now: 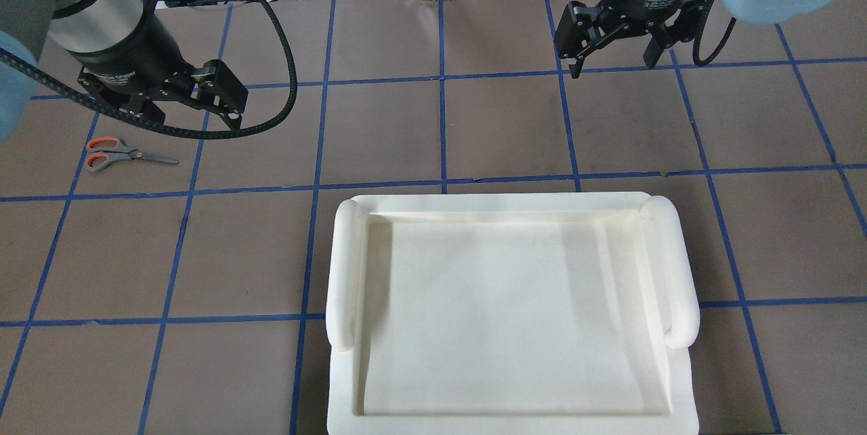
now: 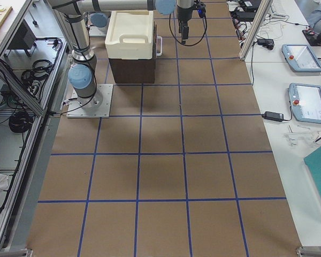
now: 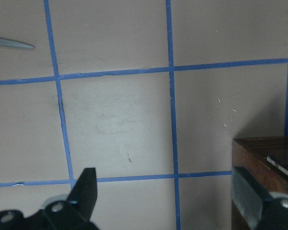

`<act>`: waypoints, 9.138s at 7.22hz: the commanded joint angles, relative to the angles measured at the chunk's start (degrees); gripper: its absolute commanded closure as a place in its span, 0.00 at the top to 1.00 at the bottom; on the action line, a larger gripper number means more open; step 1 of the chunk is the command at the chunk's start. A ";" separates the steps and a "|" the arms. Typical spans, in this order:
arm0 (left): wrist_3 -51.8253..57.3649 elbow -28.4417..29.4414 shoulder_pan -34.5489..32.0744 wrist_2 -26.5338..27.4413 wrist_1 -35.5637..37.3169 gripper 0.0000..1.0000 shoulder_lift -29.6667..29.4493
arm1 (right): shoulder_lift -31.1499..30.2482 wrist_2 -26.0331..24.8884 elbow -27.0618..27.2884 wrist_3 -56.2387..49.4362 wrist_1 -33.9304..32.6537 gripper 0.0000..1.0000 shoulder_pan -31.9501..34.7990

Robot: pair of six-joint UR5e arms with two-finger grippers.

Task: Place scissors in drawer with both arms

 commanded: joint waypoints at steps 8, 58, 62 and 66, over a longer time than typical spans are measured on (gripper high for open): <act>23.96 0.09 8.60 0.11 -0.16 1.00 -0.61 | 6.42 1.33 -0.04 -26.85 -2.58 1.00 4.28; 114.38 9.14 19.18 -0.50 10.64 0.00 -24.16 | 25.77 4.76 -9.00 -77.61 -0.49 1.00 13.53; 114.47 8.96 19.18 -0.41 10.82 0.00 -23.99 | 26.74 4.67 -9.79 -78.13 -3.30 1.00 13.00; 114.47 8.88 19.09 -0.41 10.73 0.00 -24.25 | 28.23 4.93 -10.50 -78.31 -7.86 1.00 12.47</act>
